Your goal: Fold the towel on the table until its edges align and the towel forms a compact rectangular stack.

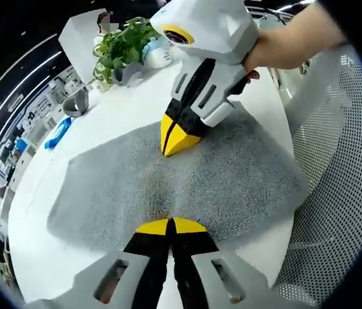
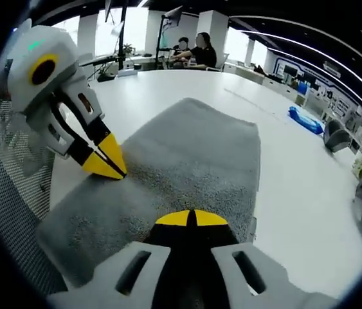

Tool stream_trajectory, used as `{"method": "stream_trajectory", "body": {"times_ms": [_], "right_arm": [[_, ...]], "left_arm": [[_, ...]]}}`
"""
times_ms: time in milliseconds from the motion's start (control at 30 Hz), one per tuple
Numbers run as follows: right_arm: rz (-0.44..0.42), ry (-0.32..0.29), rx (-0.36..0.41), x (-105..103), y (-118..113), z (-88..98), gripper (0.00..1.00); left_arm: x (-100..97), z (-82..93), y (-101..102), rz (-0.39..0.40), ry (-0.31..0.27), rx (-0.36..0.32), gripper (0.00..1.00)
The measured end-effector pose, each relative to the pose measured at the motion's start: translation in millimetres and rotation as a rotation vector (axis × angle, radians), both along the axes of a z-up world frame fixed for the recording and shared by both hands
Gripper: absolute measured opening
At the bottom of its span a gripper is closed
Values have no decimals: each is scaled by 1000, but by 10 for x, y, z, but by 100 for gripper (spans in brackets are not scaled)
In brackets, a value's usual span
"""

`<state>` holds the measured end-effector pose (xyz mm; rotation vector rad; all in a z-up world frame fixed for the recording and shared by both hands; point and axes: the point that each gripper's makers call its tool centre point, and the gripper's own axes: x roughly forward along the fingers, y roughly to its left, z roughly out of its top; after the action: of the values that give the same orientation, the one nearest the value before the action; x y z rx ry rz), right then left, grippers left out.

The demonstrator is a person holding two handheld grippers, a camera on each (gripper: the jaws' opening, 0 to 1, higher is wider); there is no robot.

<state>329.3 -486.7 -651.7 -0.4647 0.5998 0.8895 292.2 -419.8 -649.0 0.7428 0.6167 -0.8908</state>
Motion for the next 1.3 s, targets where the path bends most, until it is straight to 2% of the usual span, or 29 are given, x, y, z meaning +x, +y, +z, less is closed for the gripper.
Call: {"method": "stream_trajectory", "body": {"times_ms": [167,367,533,833,1067,1200,1300], "right_arm": [[-21,16,25,-1,2,-4,0],[-6,15,14,-20,12,-2,0],[-6,30,36,-43,38,-2,0],[2,93,110,-135,144,0,0],[26,93,117,-185,234,-4,0],[47,104,127,-225,301,-2,0],[60,100,124,-253,357,-3,0]], "left_arm": [[51,0,96,42,-9,23,1],[89,1,170,78,-13,31,1],[128,0,266,100,-24,49,1],[204,-2,461,175,-18,25,1],[230,-3,527,164,-37,29,1],[262,-5,595,186,-41,31,1],[284,-3,656,220,-29,6,1]]}}
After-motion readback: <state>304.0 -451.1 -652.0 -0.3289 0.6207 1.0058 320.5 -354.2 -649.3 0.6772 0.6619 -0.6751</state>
